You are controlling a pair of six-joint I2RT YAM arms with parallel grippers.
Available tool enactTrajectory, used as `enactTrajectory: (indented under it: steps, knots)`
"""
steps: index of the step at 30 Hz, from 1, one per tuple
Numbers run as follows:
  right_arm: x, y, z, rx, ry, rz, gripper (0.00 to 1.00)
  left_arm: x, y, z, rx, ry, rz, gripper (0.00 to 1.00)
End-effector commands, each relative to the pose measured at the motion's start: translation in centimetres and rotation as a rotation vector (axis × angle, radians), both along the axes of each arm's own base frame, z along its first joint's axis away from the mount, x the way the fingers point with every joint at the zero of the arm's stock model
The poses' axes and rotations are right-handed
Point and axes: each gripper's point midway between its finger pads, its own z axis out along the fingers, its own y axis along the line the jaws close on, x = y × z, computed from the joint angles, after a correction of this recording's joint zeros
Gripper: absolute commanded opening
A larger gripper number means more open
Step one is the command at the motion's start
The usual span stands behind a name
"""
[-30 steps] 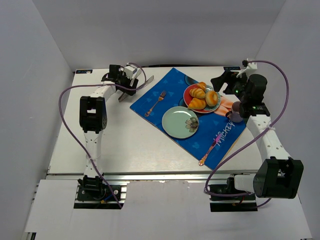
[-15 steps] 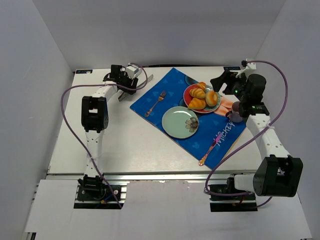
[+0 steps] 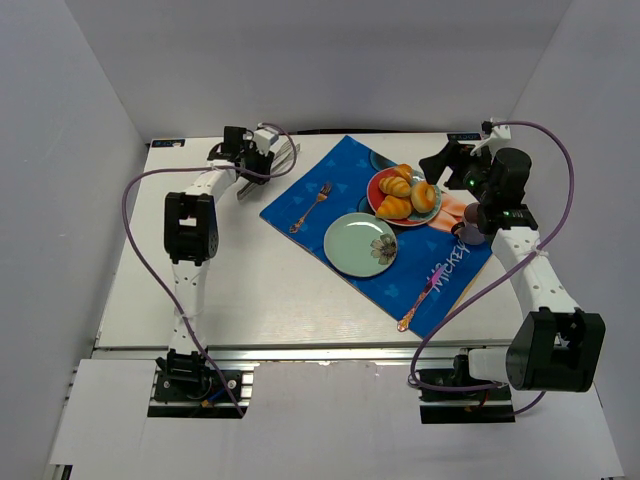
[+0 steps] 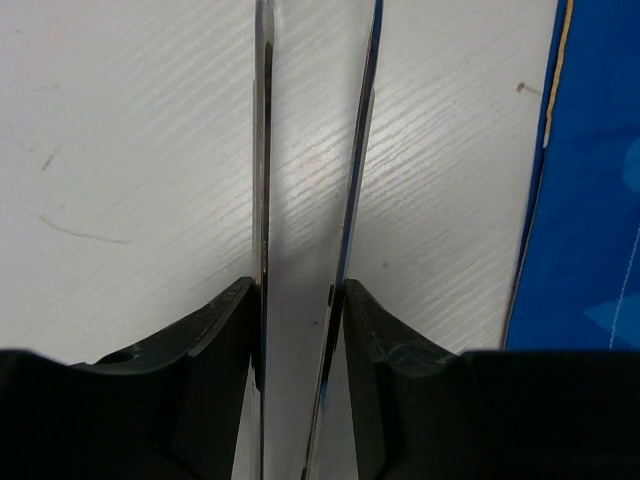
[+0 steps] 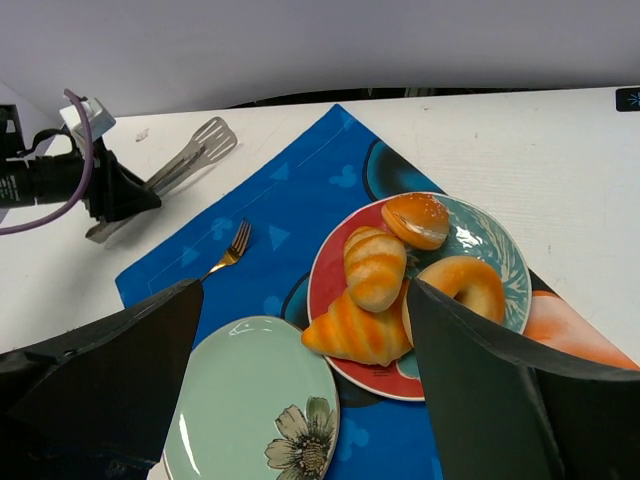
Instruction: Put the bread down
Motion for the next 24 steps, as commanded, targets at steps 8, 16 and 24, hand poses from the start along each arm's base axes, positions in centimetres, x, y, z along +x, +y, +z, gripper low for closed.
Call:
enactTrajectory:
  steps: [8,16,24]
  knots:
    - [-1.1,0.6,2.9,0.036,-0.092,0.022,0.89,-0.6,-1.9,22.3,-0.217,-0.329,0.023,0.49]
    - [-2.4,0.7,3.4,0.093,-0.103,0.014,0.89,-5.3,-5.4,26.0,-0.296,-0.323,0.021,0.5]
    - [-3.3,-1.6,6.1,0.116,-0.145,-0.136,0.89,-10.0,-10.7,24.8,-0.269,-0.247,-0.043,0.5]
